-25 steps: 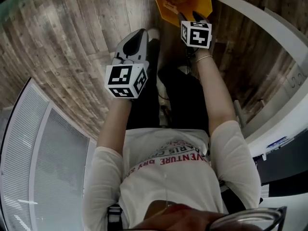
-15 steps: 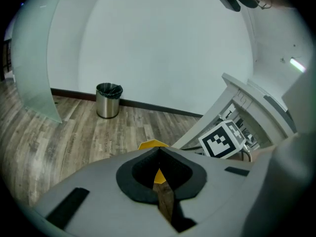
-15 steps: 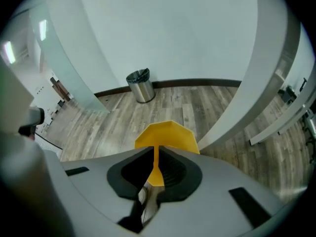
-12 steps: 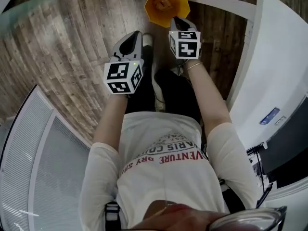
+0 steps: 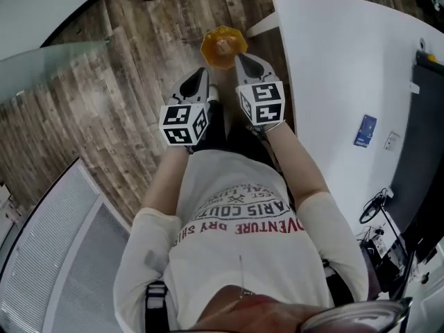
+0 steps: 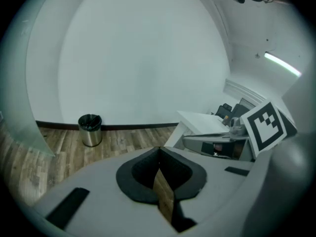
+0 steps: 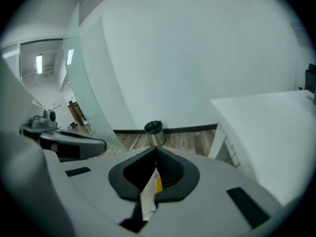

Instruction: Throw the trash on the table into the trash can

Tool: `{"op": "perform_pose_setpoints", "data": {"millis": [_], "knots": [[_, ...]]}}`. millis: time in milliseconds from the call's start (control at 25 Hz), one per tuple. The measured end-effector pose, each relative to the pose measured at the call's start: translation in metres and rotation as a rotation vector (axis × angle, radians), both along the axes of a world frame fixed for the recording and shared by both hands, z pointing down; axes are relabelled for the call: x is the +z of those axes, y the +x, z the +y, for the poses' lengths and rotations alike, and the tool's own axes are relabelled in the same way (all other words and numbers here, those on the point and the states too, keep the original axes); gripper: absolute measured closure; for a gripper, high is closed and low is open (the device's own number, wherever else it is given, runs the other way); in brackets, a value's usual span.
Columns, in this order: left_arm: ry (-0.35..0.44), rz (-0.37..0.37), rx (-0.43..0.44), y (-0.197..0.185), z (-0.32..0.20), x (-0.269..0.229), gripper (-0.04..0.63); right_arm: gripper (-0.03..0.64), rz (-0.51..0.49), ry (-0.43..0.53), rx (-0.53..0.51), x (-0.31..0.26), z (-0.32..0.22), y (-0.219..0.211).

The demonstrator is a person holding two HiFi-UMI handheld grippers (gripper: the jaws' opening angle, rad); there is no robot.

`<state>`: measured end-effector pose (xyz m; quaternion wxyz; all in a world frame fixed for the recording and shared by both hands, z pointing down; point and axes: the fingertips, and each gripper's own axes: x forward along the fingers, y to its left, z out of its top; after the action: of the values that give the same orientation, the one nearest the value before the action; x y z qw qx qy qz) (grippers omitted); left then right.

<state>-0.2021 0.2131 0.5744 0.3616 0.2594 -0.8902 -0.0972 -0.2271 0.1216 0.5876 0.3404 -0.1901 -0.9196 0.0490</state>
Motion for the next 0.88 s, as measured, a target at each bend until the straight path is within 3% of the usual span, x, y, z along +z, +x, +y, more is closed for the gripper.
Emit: {"op": "perform_pose_setpoints", "data": {"millis": [200,480,600,880], "knots": [[0.028,-0.113,0.221,0.018,-0.081,-0.075,0.572,0.591,-0.129,0.002,0.134,-0.100,-0.064,0.030],[0.143,-0.259,0.500,0.074,-0.221,-0.168,0.572,0.591,-0.251,0.023,0.420,-0.188,-0.201,0.130],[0.197,-0.302,0.670,0.116,-0.283,-0.193,0.572,0.591,-0.290,0.063,0.592,-0.207,-0.261,0.190],[0.275,-0.334,0.950,0.244,-0.400,-0.213,0.572,0.591,-0.304,0.076,0.936,-0.215,-0.364,0.354]]}}
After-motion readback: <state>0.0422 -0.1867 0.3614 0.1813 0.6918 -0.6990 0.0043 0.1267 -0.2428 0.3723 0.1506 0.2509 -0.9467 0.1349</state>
